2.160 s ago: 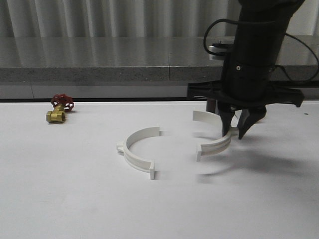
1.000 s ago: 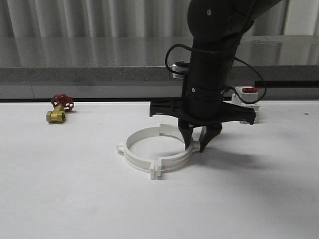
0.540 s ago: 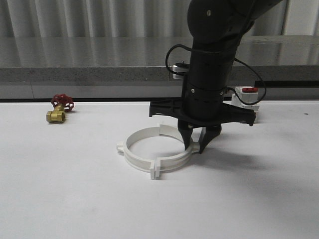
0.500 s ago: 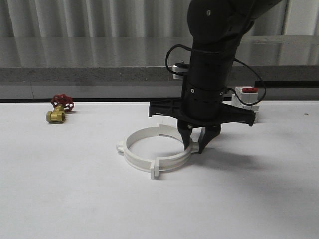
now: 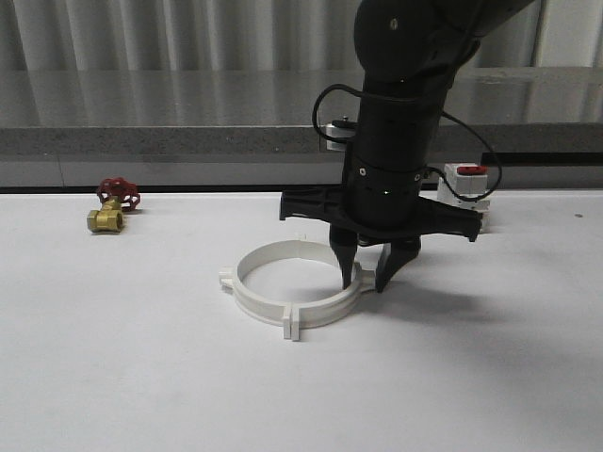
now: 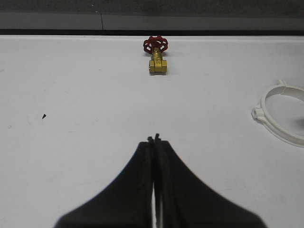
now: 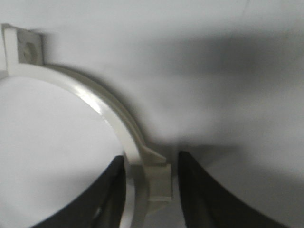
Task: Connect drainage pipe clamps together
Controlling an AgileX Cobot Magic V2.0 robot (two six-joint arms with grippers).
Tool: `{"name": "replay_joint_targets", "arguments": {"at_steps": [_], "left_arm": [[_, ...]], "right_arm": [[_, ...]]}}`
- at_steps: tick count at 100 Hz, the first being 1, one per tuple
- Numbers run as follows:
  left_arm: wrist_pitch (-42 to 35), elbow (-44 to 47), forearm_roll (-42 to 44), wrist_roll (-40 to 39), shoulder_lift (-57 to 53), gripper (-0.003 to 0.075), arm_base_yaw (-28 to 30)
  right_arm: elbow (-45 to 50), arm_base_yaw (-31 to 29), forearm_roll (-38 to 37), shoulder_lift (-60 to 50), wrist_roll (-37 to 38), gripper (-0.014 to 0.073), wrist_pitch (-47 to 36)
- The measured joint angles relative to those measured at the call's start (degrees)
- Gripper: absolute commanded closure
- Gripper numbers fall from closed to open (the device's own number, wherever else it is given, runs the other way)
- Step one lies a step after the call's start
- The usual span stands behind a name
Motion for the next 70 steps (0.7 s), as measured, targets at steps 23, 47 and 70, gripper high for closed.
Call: {"name": "replay_joint_targets", "arguments": {"at_steps": [23, 47, 70], "left_arm": [[0.00, 0.00, 0.00, 0.00, 0.00, 0.0740, 0.00], [0.00, 0.00, 0.00, 0.00, 0.00, 0.0740, 0.00], [0.00, 0.00, 0.00, 0.00, 0.00, 0.0740, 0.00]], "right_arm": [[-0.33, 0.00, 0.41, 0.00, 0.00, 0.0101, -0.36], [-2.20, 0.00, 0.41, -0.59, -2.15, 0.0104, 0.43], [-2.26, -0.98, 0.56, -6.87, -8.97, 0.0104, 1.17]]}}
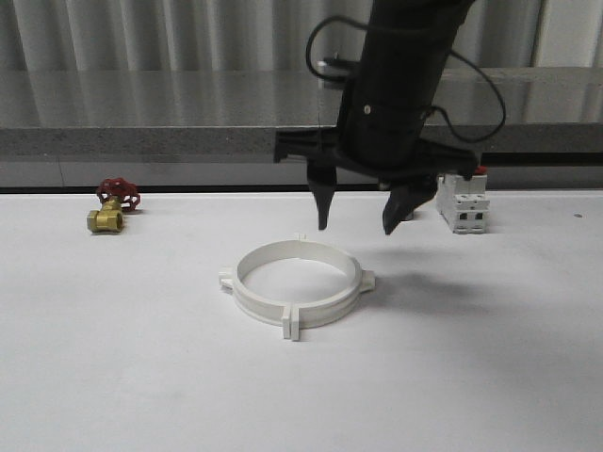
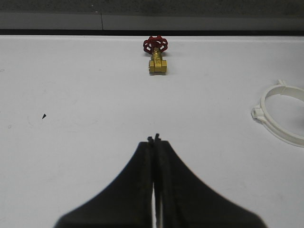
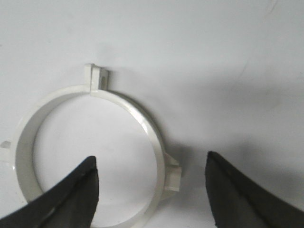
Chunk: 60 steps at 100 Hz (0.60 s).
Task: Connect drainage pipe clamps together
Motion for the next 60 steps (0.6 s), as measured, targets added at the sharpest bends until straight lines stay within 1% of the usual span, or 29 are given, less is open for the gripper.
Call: {"name": "replay_joint_targets", "arguments": {"at_steps": [11, 20, 39, 60], "left_arm": [[0.00, 0.00, 0.00, 0.00, 0.00, 0.0740, 0.00], [0.00, 0.00, 0.00, 0.00, 0.00, 0.0740, 0.00], [0.00, 0.00, 0.00, 0.00, 0.00, 0.0740, 0.00], [0.00, 0.00, 0.00, 0.00, 0.00, 0.0740, 0.00]], "right_arm": [[0.44, -2.07, 0.06, -3.96, -3.78, 0.0104, 1.25], [3.09, -4.06, 0.06, -8.47, -6.21, 0.0104, 1.25], [14.05, -10.80, 0.06, -20.62, -9.12, 0.0104, -0.44], [26.68, -18.24, 0.06, -36.47, -11.36, 0.0104, -1.10]]}}
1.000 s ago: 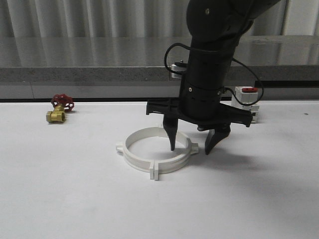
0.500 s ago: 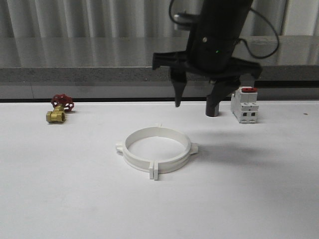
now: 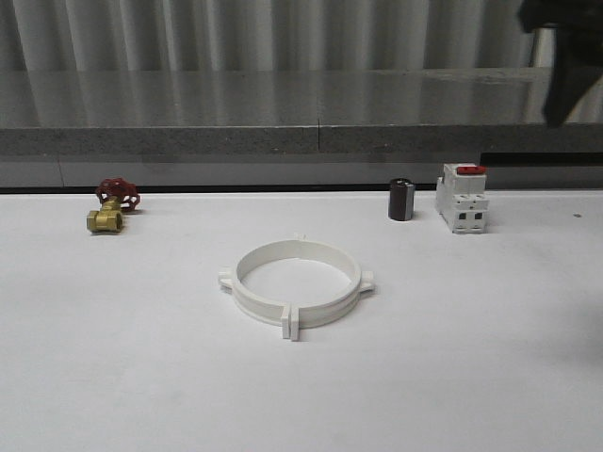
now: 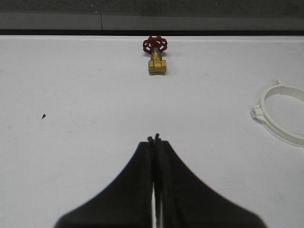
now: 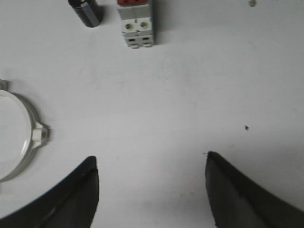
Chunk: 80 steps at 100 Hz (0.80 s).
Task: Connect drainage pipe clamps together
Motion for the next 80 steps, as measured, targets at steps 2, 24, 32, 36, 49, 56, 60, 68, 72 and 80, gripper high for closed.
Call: {"name": "replay_joint_targets", "arguments": {"at_steps": [2, 24, 32, 36, 49, 56, 60, 68, 72, 80], "left_arm": [[0.00, 0.00, 0.00, 0.00, 0.00, 0.0740, 0.00], [0.00, 0.00, 0.00, 0.00, 0.00, 0.0740, 0.00], [0.00, 0.00, 0.00, 0.00, 0.00, 0.0740, 0.00], [0.00, 0.00, 0.00, 0.00, 0.00, 0.0740, 0.00], [0.00, 0.00, 0.00, 0.00, 0.00, 0.0740, 0.00], [0.00, 0.00, 0.00, 0.00, 0.00, 0.0740, 0.00], [0.00, 0.00, 0.00, 0.00, 0.00, 0.0740, 0.00], [0.00, 0.00, 0.00, 0.00, 0.00, 0.0740, 0.00], [0.00, 0.00, 0.00, 0.00, 0.00, 0.0740, 0.00], [0.00, 0.00, 0.00, 0.00, 0.00, 0.0740, 0.00]], "right_arm": [[1.08, -0.58, 0.00, -1.67, -0.17, 0.0104, 0.00], [10.87, -3.84, -0.65, -19.00, -1.08, 0.0104, 2.01], [13.62, -3.98, -0.89, -24.61, -1.08, 0.0109, 3.55], [15.01, -3.98, -1.02, -27.47, -1.08, 0.0124, 4.38], [18.37, -3.98, -1.15, -35.16, -1.31, 0.0267, 7.88], [19.42, -3.98, -1.49, -38.54, -1.25, 0.0389, 10.18], [19.84, -3.98, -1.90, -40.11, -1.25, 0.0466, 11.40], [20.07, -3.98, -3.25, -42.27, -1.25, 0.0613, 13.10], [20.07, -3.98, -3.83, -42.85, -1.25, 0.0667, 13.55], [20.07, -3.98, -4.42, -43.53, -1.25, 0.0660, 13.70]]}}
